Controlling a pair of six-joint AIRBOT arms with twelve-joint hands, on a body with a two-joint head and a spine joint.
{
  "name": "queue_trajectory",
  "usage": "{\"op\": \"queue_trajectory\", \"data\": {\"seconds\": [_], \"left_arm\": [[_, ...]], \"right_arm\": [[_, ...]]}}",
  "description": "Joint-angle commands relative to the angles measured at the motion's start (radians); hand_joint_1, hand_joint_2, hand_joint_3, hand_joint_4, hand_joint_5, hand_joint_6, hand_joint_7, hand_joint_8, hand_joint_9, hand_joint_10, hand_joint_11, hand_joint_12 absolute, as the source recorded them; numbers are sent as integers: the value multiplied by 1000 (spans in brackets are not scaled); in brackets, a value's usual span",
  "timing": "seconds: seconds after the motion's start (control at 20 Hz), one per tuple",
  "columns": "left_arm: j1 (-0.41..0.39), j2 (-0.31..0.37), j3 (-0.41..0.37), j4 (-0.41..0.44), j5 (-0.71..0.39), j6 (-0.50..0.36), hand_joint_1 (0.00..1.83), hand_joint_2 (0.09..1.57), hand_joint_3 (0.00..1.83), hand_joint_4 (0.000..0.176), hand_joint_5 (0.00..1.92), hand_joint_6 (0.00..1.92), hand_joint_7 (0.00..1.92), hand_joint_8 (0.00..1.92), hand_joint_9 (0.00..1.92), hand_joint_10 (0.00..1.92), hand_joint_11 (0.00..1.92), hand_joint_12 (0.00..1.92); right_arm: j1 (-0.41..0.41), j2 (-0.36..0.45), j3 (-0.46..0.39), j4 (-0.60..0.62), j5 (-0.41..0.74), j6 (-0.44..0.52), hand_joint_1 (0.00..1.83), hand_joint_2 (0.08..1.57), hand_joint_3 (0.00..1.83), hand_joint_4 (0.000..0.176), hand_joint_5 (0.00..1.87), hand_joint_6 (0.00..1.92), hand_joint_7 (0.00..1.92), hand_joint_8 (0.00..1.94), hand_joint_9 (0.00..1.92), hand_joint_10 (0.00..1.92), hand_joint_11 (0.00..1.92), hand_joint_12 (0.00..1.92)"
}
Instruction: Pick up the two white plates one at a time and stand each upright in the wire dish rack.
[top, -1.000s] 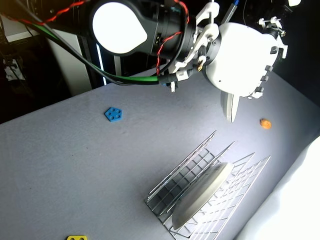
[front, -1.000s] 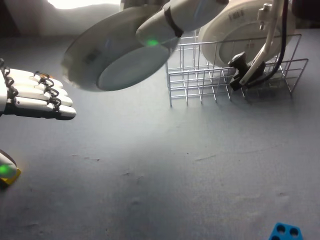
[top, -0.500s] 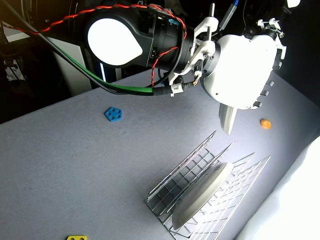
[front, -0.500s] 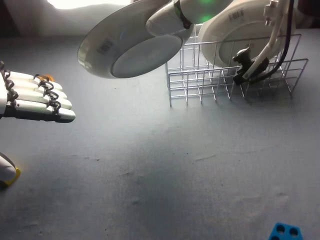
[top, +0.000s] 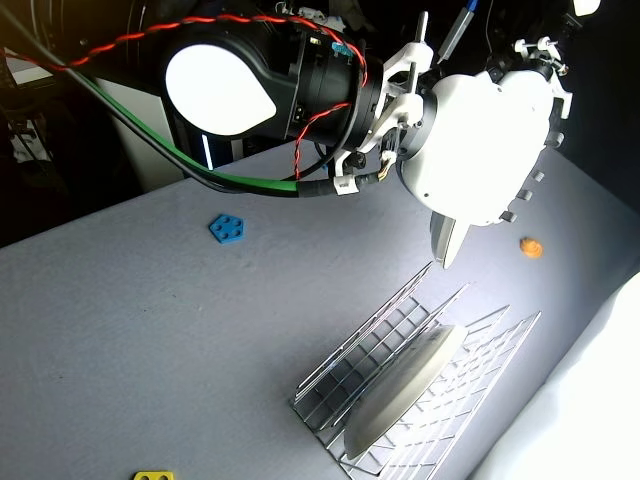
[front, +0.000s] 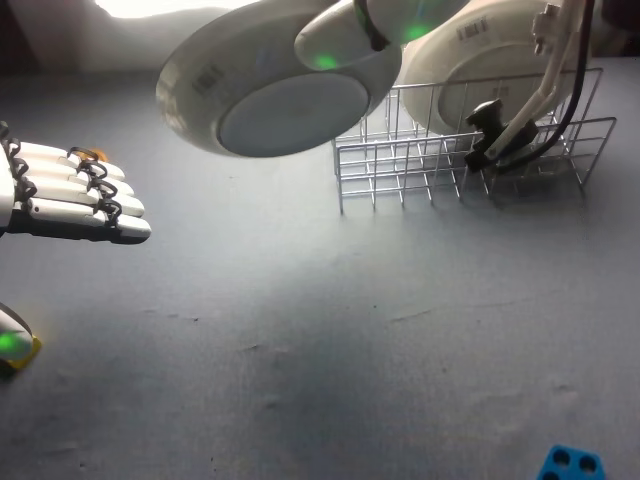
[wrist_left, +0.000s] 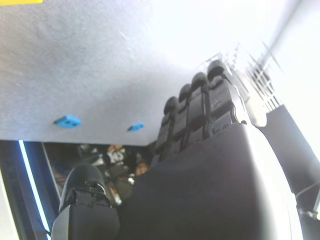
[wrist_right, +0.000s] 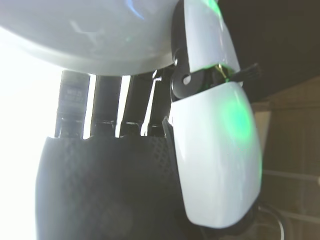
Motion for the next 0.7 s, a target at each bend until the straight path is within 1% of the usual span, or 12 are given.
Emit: {"op": "queue_trajectory", "data": {"seconds": [0.0, 0.1, 0.2, 0.25, 0.35, 0.45, 0.55, 0.65], "left_arm": [[-7, 6, 3, -71, -25, -3, 0, 1060, 0, 0, 0, 0, 8, 3, 0, 0, 0, 0], [-7, 8, 1, -71, -24, -3, 0, 1057, 0, 0, 19, 7, 27, 10, 6, 2, 1, 0], [-7, 8, 0, -71, -24, -3, 0, 1048, 0, 0, 1, 0, 15, 3, 0, 0, 0, 0], [-7, 8, 0, -71, -24, -3, 0, 1049, 0, 0, 2, 1, 19, 5, 0, 0, 0, 0], [-7, 8, 0, -71, -24, -3, 0, 1057, 0, 0, 0, 0, 13, 1, 0, 0, 0, 0], [-7, 9, -2, -71, -24, -3, 0, 1057, 0, 0, 0, 0, 7, 0, 0, 0, 0, 0], [-7, 10, -4, -70, -24, -3, 0, 1064, 3, 0, 7, 3, 18, 5, 0, 0, 0, 0], [-7, 10, -5, -69, -24, -3, 0, 1063, 2, 0, 1, 0, 14, 2, 0, 0, 0, 0]], "right_arm": [[7, 11, 3, 31, 150, 20, 1399, 1030, 1, 0, 1085, 733, 1219, 513, 1104, 939, 902, 1120], [5, 16, 3, 31, 150, 17, 1403, 1018, 1, 0, 1123, 649, 1249, 451, 1136, 917, 938, 1118], [6, 19, 3, 32, 153, 17, 1403, 1015, 0, 0, 1135, 654, 1274, 396, 1134, 897, 950, 1083], [6, 19, 3, 32, 155, 17, 1401, 1019, 2, 0, 1132, 665, 1250, 453, 1113, 917, 916, 1109], [5, 20, 5, 32, 157, 17, 1402, 1020, 1, 0, 1118, 671, 1248, 473, 1123, 911, 923, 1122], [5, 22, 5, 32, 159, 17, 1404, 1015, 0, 0, 1128, 637, 1275, 422, 1138, 897, 933, 1121], [4, 24, 5, 32, 160, 17, 1404, 1016, 0, 0, 1111, 687, 1273, 409, 1146, 875, 983, 1053], [3, 24, 5, 32, 167, 17, 1402, 1019, 1, 0, 1111, 688, 1247, 446, 1141, 890, 968, 1042]]}}
